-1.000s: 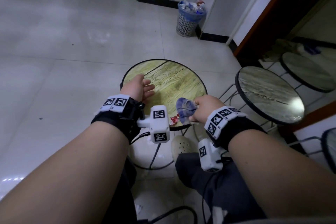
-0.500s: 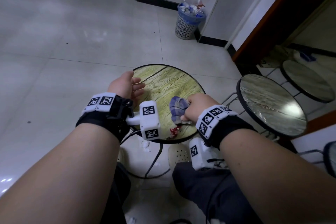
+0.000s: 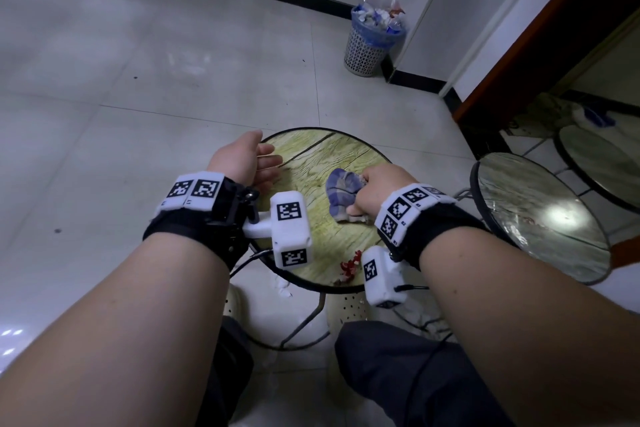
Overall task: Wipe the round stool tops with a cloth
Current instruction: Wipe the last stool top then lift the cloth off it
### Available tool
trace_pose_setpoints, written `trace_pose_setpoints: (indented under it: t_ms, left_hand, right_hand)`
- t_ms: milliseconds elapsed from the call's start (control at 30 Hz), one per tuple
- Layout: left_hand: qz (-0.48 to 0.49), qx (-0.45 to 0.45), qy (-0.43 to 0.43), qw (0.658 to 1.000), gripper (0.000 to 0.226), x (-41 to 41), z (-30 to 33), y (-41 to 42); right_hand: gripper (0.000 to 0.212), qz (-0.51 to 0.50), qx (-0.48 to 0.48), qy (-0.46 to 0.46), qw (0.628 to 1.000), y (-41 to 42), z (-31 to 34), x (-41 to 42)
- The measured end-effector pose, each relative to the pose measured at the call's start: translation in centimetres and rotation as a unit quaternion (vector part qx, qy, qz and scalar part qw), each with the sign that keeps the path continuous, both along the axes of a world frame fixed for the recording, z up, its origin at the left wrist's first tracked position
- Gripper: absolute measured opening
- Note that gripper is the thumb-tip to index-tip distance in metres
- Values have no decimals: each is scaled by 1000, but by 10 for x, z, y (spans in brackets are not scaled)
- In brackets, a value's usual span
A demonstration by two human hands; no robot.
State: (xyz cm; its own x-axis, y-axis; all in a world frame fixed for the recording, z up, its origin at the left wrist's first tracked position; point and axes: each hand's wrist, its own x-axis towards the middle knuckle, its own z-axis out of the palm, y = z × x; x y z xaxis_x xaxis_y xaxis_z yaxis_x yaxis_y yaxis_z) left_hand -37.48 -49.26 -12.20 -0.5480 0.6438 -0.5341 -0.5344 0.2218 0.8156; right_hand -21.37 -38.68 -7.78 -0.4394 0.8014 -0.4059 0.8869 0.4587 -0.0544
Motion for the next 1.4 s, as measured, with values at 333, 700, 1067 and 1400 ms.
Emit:
trace_pose_setpoints:
  t_ms: [333, 700, 1067, 1400]
  left_hand:
    - [17, 32, -22, 999, 35, -17, 5, 0]
    - [20, 34, -28, 999, 35, -17, 10, 5]
    - [25, 10, -13, 1000, 35, -17, 7, 13]
    - [50, -9, -2, 999, 35, -32, 0, 17]
  right_hand:
    - [20, -6, -2, 19, 1000, 23, -11, -25]
    - [15, 27, 12, 14, 999, 42, -13, -46]
    - [31, 37, 16, 26, 999, 62, -13, -68]
    - [33, 45, 15, 38, 998, 79, -13, -87]
